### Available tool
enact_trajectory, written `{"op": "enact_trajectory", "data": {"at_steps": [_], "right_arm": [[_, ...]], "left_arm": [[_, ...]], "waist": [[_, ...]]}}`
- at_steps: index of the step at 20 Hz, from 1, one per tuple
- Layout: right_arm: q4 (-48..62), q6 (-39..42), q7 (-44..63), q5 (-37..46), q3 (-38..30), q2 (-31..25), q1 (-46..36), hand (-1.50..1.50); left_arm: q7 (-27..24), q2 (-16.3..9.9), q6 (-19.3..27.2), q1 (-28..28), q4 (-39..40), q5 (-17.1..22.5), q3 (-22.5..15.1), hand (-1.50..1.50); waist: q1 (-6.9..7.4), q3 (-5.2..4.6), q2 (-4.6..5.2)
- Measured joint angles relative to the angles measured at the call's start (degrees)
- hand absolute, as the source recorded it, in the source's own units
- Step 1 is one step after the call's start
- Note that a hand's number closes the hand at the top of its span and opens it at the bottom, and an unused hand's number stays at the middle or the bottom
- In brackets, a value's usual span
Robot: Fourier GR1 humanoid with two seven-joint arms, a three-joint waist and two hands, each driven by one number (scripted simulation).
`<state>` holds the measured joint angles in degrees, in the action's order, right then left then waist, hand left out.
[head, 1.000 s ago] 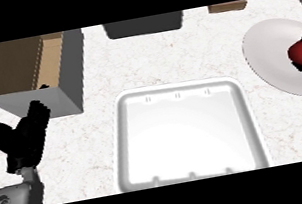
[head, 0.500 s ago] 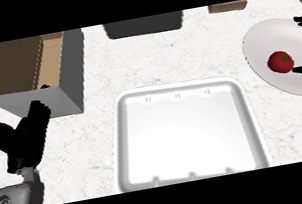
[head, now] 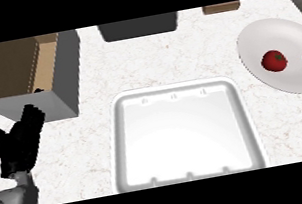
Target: Pick the tomato from the tray and place it in the plate
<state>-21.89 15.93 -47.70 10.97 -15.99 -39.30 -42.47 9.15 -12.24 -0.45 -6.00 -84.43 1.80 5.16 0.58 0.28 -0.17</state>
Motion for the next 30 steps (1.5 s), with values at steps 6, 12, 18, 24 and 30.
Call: {"op": "enact_trajectory", "data": {"at_steps": [6,12,18,24,30], "right_arm": [[4.16,11.12,8.24,-4.13,-2.05,-2.51,-1.06,-1.5],[5.58,13.77,8.56,-5.3,-2.66,-4.87,0.98,-1.5],[6.49,13.72,7.48,-5.86,-3.26,-7.58,2.2,-1.5],[6.96,13.58,6.78,-6.29,-3.63,-10.08,3.44,-1.5],[7.42,12.52,4.94,-5.49,-2.9,-11.36,5.89,-1.5]], "left_arm": [[0.42,0.86,0.28,-0.1,-0.49,-0.34,-0.59,0.0],[-0.04,0.69,-0.42,-0.57,0.11,-0.08,-0.09,0.0],[-0.1,0.49,-1.43,-0.68,-0.26,0.3,-0.06,0.0],[-0.34,1.6,-0.12,-0.96,-0.26,-1.04,-0.85,0.0],[-1.27,1.87,-0.03,-0.97,0.09,-1.34,-0.83,0.0]], "waist": [[0.12,0.03,0.1],[0.65,0.09,0.34],[1.36,0.16,0.75],[1.55,0.26,0.89],[1.62,0.32,1.03]]}}
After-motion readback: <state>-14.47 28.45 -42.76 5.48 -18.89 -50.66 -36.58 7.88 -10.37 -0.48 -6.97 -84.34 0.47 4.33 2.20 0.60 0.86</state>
